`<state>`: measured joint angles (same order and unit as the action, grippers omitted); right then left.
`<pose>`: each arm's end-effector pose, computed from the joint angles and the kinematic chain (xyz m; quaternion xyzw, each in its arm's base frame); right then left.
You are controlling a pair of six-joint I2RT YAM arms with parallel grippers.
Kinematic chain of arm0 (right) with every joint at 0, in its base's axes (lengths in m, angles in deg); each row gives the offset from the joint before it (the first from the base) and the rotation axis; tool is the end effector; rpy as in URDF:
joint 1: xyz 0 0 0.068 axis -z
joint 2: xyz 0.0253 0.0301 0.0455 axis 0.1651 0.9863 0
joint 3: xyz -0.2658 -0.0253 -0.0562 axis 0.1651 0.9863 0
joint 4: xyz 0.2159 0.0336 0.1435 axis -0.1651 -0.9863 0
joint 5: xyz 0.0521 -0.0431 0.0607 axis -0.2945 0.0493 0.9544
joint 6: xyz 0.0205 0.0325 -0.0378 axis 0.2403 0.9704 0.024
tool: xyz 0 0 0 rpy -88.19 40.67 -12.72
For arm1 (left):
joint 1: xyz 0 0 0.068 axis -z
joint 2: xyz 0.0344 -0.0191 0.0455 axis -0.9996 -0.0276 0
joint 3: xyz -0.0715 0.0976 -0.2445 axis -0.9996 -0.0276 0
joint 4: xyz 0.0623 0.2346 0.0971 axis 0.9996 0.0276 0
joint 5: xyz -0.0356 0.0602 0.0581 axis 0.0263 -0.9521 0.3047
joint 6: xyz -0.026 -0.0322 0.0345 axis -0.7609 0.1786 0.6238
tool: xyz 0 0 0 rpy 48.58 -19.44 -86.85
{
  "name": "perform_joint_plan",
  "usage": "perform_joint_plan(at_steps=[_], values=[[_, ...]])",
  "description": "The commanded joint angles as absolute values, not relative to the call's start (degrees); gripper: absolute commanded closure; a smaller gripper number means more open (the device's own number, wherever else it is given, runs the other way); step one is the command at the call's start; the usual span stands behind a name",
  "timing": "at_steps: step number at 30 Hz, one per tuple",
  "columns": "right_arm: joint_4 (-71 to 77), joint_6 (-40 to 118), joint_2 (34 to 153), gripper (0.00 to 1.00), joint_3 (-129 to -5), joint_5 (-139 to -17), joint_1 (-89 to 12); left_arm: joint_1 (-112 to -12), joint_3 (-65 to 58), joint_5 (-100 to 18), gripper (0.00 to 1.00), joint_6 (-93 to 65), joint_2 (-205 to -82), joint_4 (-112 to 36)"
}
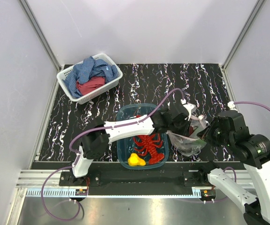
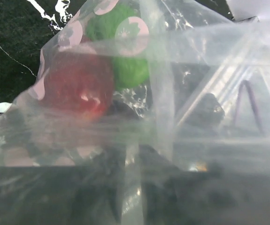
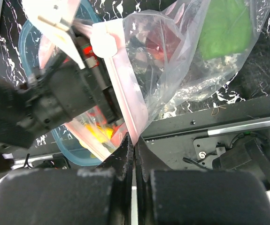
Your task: Open the zip-top bag and remove the fake food
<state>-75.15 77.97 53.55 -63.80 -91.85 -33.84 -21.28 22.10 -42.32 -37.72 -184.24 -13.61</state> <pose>0.0690 0.0267 0.3851 0.1947 0.9102 0.1653 0.3260 0.1792 -0.4361 0.2576 0.2713 0.8665 -0.3579 0.2180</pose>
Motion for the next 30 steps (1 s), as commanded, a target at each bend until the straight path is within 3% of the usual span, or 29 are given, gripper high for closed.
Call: perform_joint_plan(at_steps=[1,12,19,22,27,30], values=[[-75.91,82.08,55.54,1.00,-64.68,-91.28,-33.94,-21.10,20.66,-41.78,0.76,-36.09,-185.00,-20.30],[-74.59,85.43,60.37,1.00,-68.19,-87.24,-33.94,-20.48,14.94,-54.70,0.52,-34.25,-187.11,-28.22],[-76.87,85.43,59.50,1.00,-68.20,-87.06,-33.94,-20.48,20.47,-65.33,0.22,-36.79,-191.23,-22.78],[-77.05,85.43,59.41,1.00,-68.28,-86.80,-33.94,-20.48,21.80,-67.27,0.18,-37.67,-192.47,-20.66],[-76.61,85.34,59.23,1.00,-67.84,-86.09,-33.94,-20.48,20.75,-68.06,0.01,-38.63,-193.35,-23.65],[-76.70,85.52,59.06,1.00,-67.58,-85.65,-33.94,-20.56,18.03,-68.86,0.01,-38.55,-193.53,-28.56]])
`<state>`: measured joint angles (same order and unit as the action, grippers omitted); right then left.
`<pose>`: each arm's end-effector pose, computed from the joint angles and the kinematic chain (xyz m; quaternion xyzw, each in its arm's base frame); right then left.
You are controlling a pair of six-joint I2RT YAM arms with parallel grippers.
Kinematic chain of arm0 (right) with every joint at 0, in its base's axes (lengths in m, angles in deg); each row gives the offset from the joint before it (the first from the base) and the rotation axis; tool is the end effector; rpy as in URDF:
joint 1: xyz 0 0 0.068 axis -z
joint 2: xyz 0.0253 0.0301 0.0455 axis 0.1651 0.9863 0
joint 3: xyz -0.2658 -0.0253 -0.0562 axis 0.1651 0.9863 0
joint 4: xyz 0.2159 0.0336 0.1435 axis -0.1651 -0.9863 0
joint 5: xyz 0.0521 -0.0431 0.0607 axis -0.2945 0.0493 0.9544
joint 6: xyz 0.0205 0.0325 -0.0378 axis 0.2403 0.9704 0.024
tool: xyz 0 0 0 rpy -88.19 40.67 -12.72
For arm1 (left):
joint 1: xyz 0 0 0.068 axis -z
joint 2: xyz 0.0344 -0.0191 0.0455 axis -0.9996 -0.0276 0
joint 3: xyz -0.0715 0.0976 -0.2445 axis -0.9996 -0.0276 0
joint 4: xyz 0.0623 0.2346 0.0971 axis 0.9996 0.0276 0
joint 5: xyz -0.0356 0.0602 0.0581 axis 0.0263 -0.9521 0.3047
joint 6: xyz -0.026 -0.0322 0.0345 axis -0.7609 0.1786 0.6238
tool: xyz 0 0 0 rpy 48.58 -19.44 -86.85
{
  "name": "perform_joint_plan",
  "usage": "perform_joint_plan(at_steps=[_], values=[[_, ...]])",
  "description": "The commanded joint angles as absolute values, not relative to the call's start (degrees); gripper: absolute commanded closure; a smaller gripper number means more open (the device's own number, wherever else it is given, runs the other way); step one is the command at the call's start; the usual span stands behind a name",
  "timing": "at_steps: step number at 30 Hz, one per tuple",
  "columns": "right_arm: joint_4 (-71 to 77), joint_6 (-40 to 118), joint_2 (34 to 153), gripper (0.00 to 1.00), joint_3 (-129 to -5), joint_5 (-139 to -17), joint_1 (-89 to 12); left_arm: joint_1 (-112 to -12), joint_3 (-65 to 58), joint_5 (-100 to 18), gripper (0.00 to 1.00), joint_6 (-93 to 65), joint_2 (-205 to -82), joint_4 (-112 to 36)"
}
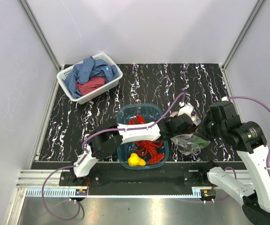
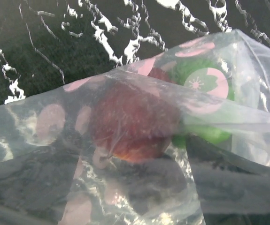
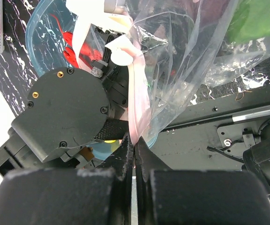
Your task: Open the zip-top bag and remove the fake food
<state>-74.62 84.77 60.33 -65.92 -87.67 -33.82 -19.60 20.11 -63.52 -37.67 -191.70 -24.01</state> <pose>0.0952 0.0413 0.3870 0.2385 0.9138 0.1899 0.2686 0.1870 -0.4583 0.2013 0.2072 0.8759 -0.2620 0.3481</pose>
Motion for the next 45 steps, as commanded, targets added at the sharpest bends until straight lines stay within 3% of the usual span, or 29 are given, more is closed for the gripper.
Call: perform_joint_plan(at_steps=[1,2,5,7,9,10,13,15,22,23,26,27,28,30,32,33,36,39,45], values=[[-76.78,85.52,58.97,1.00,-67.41,-85.57,-33.94,-20.83,17.41,-68.07,0.01,-38.46,-193.88,-30.05],[-76.79,85.60,58.71,1.00,-67.23,-85.57,-33.94,-20.92,16.79,-67.54,0.03,-38.46,-194.05,-33.37],[-77.84,85.69,58.18,1.00,-67.23,-85.57,-33.94,-21.27,15.82,-65.09,0.21,-37.15,-195.55,-37.78],[-78.80,85.61,57.91,1.00,-67.67,-86.09,-33.94,-21.79,17.04,-62.89,0.48,-35.92,-197.04,-37.80],[-79.33,85.17,57.83,1.00,-68.37,-86.79,-33.94,-22.32,17.23,-61.83,0.58,-35.22,-197.66,-37.27],[-79.60,84.99,57.91,1.00,-68.63,-86.88,-33.94,-22.67,16.79,-59.82,0.73,-35.12,-197.66,-37.71],[-79.95,83.85,57.91,1.00,-68.99,-87.67,-34.03,-23.11,16.61,-59.01,0.92,-33.98,-196.35,-36.40],[-80.04,82.80,57.48,1.00,-68.81,-88.98,-34.03,-23.11,15.39,-58.84,1.00,-32.76,-193.20,-36.04],[-79.69,80.42,56.24,1.00,-68.19,-91.28,-33.94,-23.03,15.12,-53.31,1.00,-32.57,-186.06,-31.12],[-79.51,80.42,56.24,1.00,-68.28,-90.84,-33.94,-23.03,15.20,-52.69,0.99,-32.49,-185.97,-30.43],[-78.81,80.86,56.16,1.00,-68.11,-89.09,-34.03,-22.94,13.28,-50.14,0.74,-33.89,-185.97,-30.68],[-78.46,81.03,55.98,1.00,-67.93,-88.65,-34.03,-22.68,12.92,-50.14,0.56,-34.15,-186.23,-30.68],[-78.19,81.12,55.98,1.00,-67.50,-88.12,-33.94,-22.41,12.31,-50.31,0.51,-34.33,-186.50,-30.86],[-77.93,81.39,55.98,1.00,-67.05,-87.06,-33.94,-21.63,12.48,-52.06,0.31,-34.59,-187.81,-30.68],[-77.75,81.65,55.89,1.00,-66.70,-86.45,-33.94,-21.10,13.53,-53.47,0.27,-34.68,-188.95,-29.81],[-77.75,81.82,55.81,1.00,-66.70,-86.36,-33.94,-20.83,13.97,-55.30,0.19,-34.68,-190.26,-29.02],[-77.84,81.91,55.98,1.00,-66.88,-86.27,-33.94,-20.57,17.22,-58.91,0.17,-34.42,-193.60,-27.35],[-78.10,81.91,56.16,1.00,-67.14,-86.18,-33.94,-20.57,20.21,-63.03,0.01,-35.21,-196.59,-25.33],[-78.98,82.18,56.07,1.00,-67.40,-86.09,-33.94,-21.79,22.85,-65.69,0.01,-35.92,-200.82,-25.84]])
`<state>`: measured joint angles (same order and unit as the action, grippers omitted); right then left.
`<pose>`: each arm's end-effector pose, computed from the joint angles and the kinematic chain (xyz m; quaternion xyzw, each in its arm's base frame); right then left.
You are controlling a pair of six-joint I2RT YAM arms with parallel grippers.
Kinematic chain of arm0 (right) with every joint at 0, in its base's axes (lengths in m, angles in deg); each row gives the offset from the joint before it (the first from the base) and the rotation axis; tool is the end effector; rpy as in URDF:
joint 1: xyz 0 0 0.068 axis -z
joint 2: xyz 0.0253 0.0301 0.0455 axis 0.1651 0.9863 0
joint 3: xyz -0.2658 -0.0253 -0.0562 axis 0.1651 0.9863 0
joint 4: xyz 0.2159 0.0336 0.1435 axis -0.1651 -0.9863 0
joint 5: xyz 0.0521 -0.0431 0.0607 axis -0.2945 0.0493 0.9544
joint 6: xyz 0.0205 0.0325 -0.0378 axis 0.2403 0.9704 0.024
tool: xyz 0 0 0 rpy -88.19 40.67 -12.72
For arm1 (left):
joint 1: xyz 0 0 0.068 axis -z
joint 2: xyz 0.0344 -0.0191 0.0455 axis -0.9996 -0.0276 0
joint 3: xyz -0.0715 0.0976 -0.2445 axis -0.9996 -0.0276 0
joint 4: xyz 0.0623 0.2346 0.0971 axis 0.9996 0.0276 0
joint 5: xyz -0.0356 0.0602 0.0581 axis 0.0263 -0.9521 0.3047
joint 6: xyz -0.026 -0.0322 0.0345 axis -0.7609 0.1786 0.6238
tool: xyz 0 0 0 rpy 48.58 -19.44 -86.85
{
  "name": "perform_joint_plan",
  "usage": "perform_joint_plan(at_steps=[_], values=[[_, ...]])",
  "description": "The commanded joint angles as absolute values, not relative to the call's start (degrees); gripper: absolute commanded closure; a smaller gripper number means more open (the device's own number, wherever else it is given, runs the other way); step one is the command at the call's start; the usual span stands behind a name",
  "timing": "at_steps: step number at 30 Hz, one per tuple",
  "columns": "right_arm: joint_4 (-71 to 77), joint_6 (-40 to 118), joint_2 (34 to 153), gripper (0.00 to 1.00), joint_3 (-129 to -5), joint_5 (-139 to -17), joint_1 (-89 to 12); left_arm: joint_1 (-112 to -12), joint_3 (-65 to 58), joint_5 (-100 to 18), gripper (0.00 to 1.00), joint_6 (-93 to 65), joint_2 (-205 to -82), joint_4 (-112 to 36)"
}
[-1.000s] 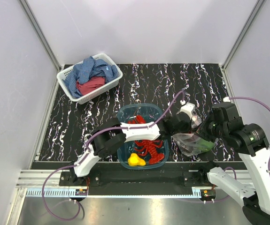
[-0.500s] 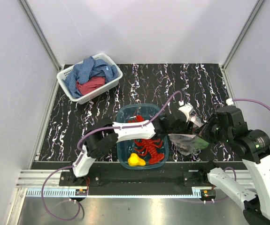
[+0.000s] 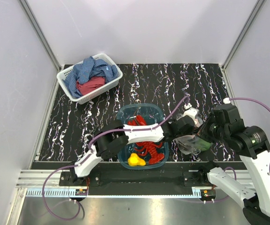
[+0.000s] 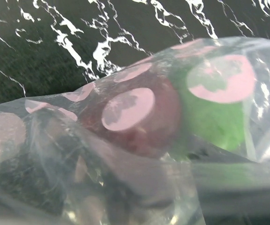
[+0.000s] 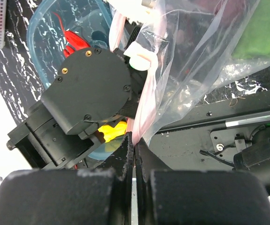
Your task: Open the zip-top bag and remove the fake food
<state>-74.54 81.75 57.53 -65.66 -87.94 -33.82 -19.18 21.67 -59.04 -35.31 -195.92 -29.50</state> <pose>0.0835 0.0358 0.3897 0.2138 0.9118 0.1941 0.2919 0.1869 -0.4759 0.1825 0.2401 0.8595 -0.2973 0.3393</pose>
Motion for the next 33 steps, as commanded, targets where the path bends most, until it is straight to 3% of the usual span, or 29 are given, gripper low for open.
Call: perform_joint_plan(at_steps=[1,5,8,9,12,13,15,21,33], values=[[-79.16,82.18,55.98,1.00,-67.40,-86.27,-34.03,-22.06,22.68,-65.35,0.01,-35.48,-201.00,-27.76],[-80.12,82.18,55.72,1.00,-67.58,-86.53,-33.94,-23.46,23.11,-64.38,0.12,-35.03,-202.75,-30.24],[-80.56,82.00,55.63,1.00,-67.58,-86.53,-33.94,-23.99,23.99,-63.41,0.41,-34.07,-204.25,-30.51],[-80.65,81.92,55.63,1.00,-67.58,-86.53,-33.85,-24.25,24.08,-62.54,0.56,-33.89,-204.16,-30.51],[-80.65,81.39,55.72,1.00,-67.76,-87.14,-33.94,-24.43,23.64,-60.34,0.72,-33.02,-202.24,-30.51],[-80.48,80.95,55.98,1.00,-67.84,-87.58,-33.94,-24.26,23.38,-59.98,0.86,-32.93,-201.53,-30.16],[-80.04,80.42,56.24,1.00,-67.84,-87.76,-33.94,-24.26,22.59,-58.93,0.99,-33.54,-199.16,-29.28],[-78.90,78.75,56.24,1.00,-67.23,-88.99,-34.03,-24.08,19.69,-55.60,1.00,-34.24,-191.34,-27.35],[-74.77,75.07,55.01,1.00,-65.03,-92.33,-33.94,-24.61,25.23,-41.53,1.00,-41.62,-181.76,-9.51]])
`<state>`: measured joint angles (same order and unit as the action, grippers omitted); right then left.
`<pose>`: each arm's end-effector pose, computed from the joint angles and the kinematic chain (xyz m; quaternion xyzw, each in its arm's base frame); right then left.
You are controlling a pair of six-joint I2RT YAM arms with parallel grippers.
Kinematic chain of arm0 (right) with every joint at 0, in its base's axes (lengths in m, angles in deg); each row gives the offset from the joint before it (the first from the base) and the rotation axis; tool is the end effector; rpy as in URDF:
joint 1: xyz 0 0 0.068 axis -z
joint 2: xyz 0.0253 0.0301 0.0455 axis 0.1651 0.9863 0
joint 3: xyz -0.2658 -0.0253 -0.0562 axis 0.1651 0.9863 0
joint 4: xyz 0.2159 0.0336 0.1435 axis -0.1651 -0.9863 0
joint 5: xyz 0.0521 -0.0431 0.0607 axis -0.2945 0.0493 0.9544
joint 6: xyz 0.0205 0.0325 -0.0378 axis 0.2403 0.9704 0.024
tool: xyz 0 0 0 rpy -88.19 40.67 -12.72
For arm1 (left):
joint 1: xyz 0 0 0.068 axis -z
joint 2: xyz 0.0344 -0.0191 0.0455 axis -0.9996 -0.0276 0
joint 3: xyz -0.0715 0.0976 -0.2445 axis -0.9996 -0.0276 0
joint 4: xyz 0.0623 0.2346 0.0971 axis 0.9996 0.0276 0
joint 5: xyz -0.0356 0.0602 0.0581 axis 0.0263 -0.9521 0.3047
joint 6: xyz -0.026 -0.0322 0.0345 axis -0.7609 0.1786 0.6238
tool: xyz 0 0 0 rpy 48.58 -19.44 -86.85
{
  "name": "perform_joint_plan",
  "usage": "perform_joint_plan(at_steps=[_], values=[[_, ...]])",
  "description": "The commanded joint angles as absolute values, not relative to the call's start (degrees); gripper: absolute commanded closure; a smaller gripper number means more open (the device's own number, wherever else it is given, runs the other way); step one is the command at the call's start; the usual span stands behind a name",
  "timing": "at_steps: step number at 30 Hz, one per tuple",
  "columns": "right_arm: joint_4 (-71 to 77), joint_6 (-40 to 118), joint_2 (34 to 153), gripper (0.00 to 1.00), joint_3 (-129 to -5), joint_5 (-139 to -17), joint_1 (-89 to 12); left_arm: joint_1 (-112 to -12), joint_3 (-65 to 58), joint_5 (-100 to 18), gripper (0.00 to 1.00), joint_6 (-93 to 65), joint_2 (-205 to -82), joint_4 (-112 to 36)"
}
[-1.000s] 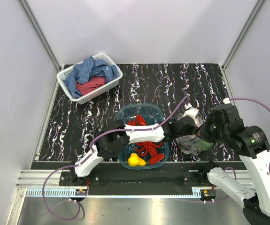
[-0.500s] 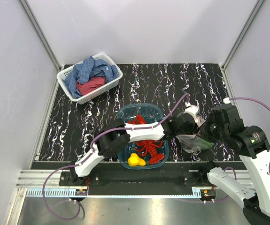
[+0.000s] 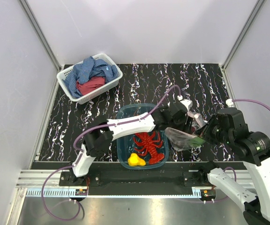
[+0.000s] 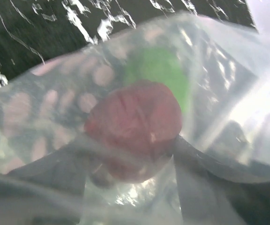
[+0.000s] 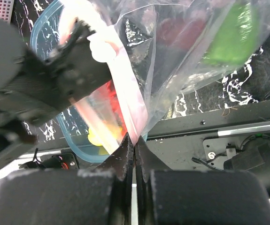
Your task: Open the zip-top bag and remove the fake food
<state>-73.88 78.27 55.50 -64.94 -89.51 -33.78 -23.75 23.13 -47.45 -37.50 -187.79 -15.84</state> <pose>0.0768 0.0317 0.3897 0.1904 0.9104 0.1839 0.3180 0.2063 -0.4385 0.2383 0.2369 0.8788 -0.3253 0.2564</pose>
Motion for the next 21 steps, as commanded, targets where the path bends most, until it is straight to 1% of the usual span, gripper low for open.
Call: perform_joint_plan(at_steps=[1,8,12,16,21], values=[[-73.98,74.62,55.10,1.00,-65.21,-92.68,-33.94,-24.61,24.88,-40.74,1.00,-42.41,-180.19,-9.50],[-72.04,72.07,57.65,1.00,-67.84,-96.20,-33.94,-24.26,26.19,-43.63,1.00,-41.89,-174.64,-1.69],[-71.69,70.40,58.70,1.00,-68.20,-98.22,-34.03,-23.56,26.98,-43.10,1.00,-41.63,-171.91,-1.24],[-71.60,71.01,58.35,1.00,-68.63,-98.66,-33.94,-21.45,27.78,-44.16,1.00,-36.28,-170.07,-0.97],[-71.78,73.21,59.40,1.00,-73.89,-98.22,-33.94,-19.87,25.93,-48.02,1.00,-33.46,-168.31,-0.89]])
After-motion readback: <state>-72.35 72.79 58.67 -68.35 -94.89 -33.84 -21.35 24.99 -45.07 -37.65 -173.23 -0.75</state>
